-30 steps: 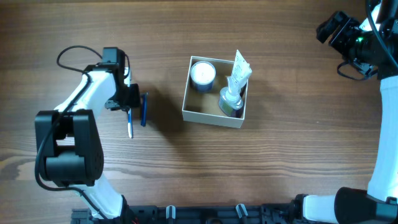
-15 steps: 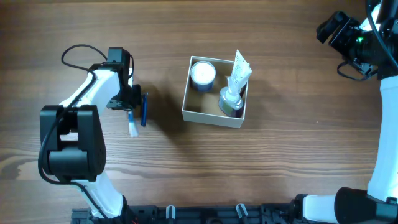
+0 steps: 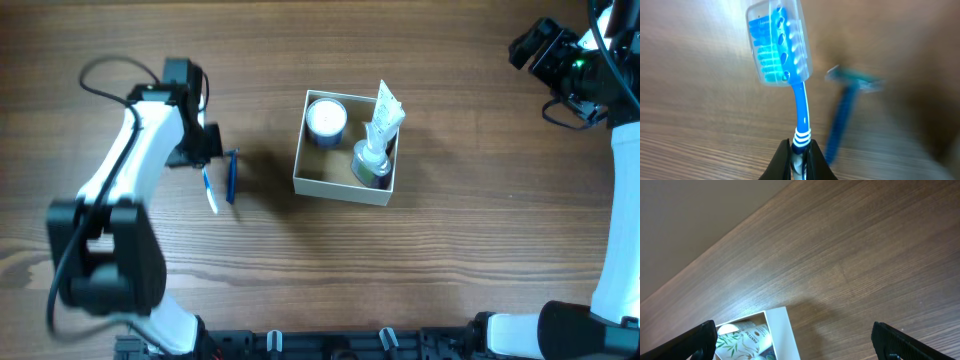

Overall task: Pack container
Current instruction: 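Grasp the blue toothbrush with the left gripper, then lower the toothbrush into the box beside the swab tub, release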

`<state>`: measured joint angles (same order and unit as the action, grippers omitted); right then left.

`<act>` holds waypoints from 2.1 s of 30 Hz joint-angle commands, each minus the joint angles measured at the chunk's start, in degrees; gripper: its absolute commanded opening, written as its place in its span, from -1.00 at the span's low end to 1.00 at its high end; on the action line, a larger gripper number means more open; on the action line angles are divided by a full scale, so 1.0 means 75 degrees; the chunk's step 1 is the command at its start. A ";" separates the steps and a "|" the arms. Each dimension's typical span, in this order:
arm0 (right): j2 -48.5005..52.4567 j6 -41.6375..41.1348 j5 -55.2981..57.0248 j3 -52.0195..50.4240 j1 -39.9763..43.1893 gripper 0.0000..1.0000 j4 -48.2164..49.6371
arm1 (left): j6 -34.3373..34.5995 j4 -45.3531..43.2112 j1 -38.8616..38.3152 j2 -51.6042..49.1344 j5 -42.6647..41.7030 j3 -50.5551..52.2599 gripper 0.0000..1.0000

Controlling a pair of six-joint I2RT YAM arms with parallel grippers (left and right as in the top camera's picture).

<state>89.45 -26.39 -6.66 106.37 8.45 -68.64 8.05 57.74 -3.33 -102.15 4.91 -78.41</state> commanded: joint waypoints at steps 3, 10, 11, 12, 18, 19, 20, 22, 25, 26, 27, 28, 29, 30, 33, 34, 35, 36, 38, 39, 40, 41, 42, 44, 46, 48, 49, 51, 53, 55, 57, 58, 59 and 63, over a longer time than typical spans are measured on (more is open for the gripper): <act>0.0044 -0.0099 -0.0117 0.0003 0.0006 0.99 0.0003 | 0.0347 -0.0484 -0.1451 0.1743 0.0070 -0.0554 -0.92; 0.0044 -0.0099 -0.0117 0.0003 0.0006 1.00 0.0003 | -0.0813 -0.2369 -0.3375 0.1941 0.0076 -0.0551 -0.92; 0.0044 -0.0102 -0.0117 0.0003 0.0006 0.99 0.0003 | -0.1151 -0.2678 -0.3538 0.1859 0.0076 -0.0551 -0.92; 0.0044 -0.0099 -0.0117 0.0003 0.0006 0.99 0.0003 | -0.1440 -0.2978 -0.3666 0.1801 0.0076 -0.0551 -0.92; 0.0044 -0.0102 -0.0117 0.0003 0.0006 0.99 0.0003 | -0.3083 -0.4602 -0.3891 0.1166 0.0070 -0.0548 -0.92; 0.0044 -0.0102 -0.0117 0.0003 0.0006 0.99 0.0003 | -0.3343 -0.4689 -0.3893 0.1058 0.0029 -0.0548 -0.92; 0.0044 -0.0099 -0.0117 0.0003 0.0006 0.99 0.0003 | -0.3681 -0.4707 -0.3891 0.0962 -0.0105 -0.0548 -0.92; 0.0044 -0.0102 -0.0117 0.0003 0.0006 0.99 0.0003 | -0.4450 -0.4593 -0.3893 0.0737 -0.0574 -0.0548 -0.92; 0.0044 -0.0099 -0.0117 0.0003 0.0006 1.00 0.0003 | -0.4639 -0.4444 -0.3893 0.0493 -0.0793 -0.0548 -0.92; 0.0044 -0.0102 -0.0117 0.0003 0.0006 0.99 0.0003 | -0.4613 -0.4284 -0.3893 0.0411 -0.0825 -0.0548 -0.92; 0.0044 -0.0102 -0.0117 0.0003 0.0006 0.99 0.0003 | -0.4613 -0.4141 -0.3893 0.0373 -0.0930 -0.0548 -0.92; 0.0044 -0.0102 -0.0117 0.0003 0.0006 0.99 0.0003 | -0.4613 -0.3891 -0.3893 0.0321 -0.1189 -0.0548 -0.92; 0.0044 -0.0099 -0.0117 0.0003 0.0006 0.99 0.0003 | -0.4613 -0.3710 -0.3893 0.0280 -0.1413 -0.0548 -0.92; 0.0044 -0.0099 -0.0117 0.0003 0.0006 0.99 0.0003 | -0.4616 -0.3599 -0.3893 0.0254 -0.1568 -0.0548 -0.92; 0.0044 -0.0099 -0.0117 0.0003 0.0006 0.99 0.0003 | -0.4619 -0.3398 -0.3893 0.0108 -0.1679 -0.0548 -0.92; 0.0044 -0.0099 -0.0117 0.0003 0.0006 0.99 0.0003 | -0.4616 -0.3366 -0.3893 0.0044 -0.1682 -0.0548 -0.92; 0.0044 -0.0099 -0.0117 0.0003 0.0006 0.99 0.0003 | -0.4616 -0.3325 -0.3893 -0.0006 -0.1699 -0.0548 -0.92; 0.0044 -0.0099 -0.0117 0.0003 0.0006 0.99 0.0003 | -0.4622 -0.3287 -0.3893 -0.0082 -0.1784 -0.0548 -0.92; 0.0044 -0.0099 -0.0117 0.0003 0.0006 0.99 0.0003 | -0.4619 -0.3255 -0.3902 -0.0227 -0.2005 -0.0548 -0.92; 0.0044 -0.0099 -0.0117 0.0003 0.0006 1.00 0.0003 | -0.4622 -0.3232 -0.3914 -0.0289 -0.2081 -0.0548 -0.92; 0.0044 -0.0099 -0.0117 0.0003 0.0006 0.99 0.0003 | -0.4619 -0.3232 -0.3926 -0.0367 -0.2107 -0.0548 -0.91; 0.0044 -0.0102 -0.0117 0.0003 0.0006 1.00 0.0003 | -0.4622 -0.3223 -0.3943 -0.0414 -0.2107 -0.0548 -0.91; 0.0044 -0.0099 -0.0117 0.0003 0.0006 0.99 0.0003 | -0.4622 -0.3220 -0.3963 -0.0481 -0.2107 -0.0548 -0.90; 0.0044 -0.0099 -0.0117 0.0003 0.0006 0.99 0.0003 | -0.4619 -0.3174 -0.3990 -0.0554 -0.2107 -0.0548 -0.81; 0.0044 -0.0099 -0.0117 0.0003 0.0006 0.99 0.0003 | -0.4616 -0.3168 -0.3993 -0.0577 -0.2107 -0.0548 -0.67; 0.0044 -0.0099 -0.0117 0.0003 0.0006 1.00 0.0003 | -0.4602 -0.3168 -0.3993 -0.0577 -0.2110 -0.0548 -0.53; 0.0044 -0.0102 -0.0117 0.0003 0.0006 0.99 0.0003 | -0.4497 -0.3168 -0.3995 -0.0577 -0.2110 -0.0548 -0.45; 0.0044 -0.0099 -0.0117 0.0003 0.0006 0.99 0.0003 | -0.4176 -0.3174 -0.3993 -0.0577 -0.2107 -0.0548 -0.18; 0.0044 -0.0099 -0.0117 0.0003 0.0006 1.00 0.0003 | -0.3789 -0.3177 -0.3993 -0.0574 -0.2101 -0.0548 0.14; 0.0044 -0.0102 -0.0117 0.0003 0.0006 0.99 0.0003 | -0.3751 -0.3171 -0.3984 -0.0542 -0.2037 -0.0548 0.04; 0.0044 -0.0099 -0.0117 0.0003 0.0006 1.00 0.0003 | -0.3480 -0.3174 -0.3963 -0.0411 -0.1923 -0.0565 0.02; 0.0044 -0.0099 -0.0117 0.0003 0.0006 1.00 0.0003 | -0.3293 -0.3165 -0.3955 -0.0347 -0.1868 -0.0592 0.01; 0.0044 -0.0099 -0.0117 0.0003 0.0006 1.00 0.0003 | -0.3010 -0.3080 -0.3931 -0.0204 -0.1754 -0.0662 0.00; 0.0044 -0.0099 -0.0117 0.0003 0.0006 1.00 0.0003 | -0.2311 -0.2425 -0.3707 0.0533 -0.1422 -0.0833 0.05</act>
<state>89.45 -26.39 -6.66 106.37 8.45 -68.64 -16.49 36.75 -32.82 -104.68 -8.45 -82.52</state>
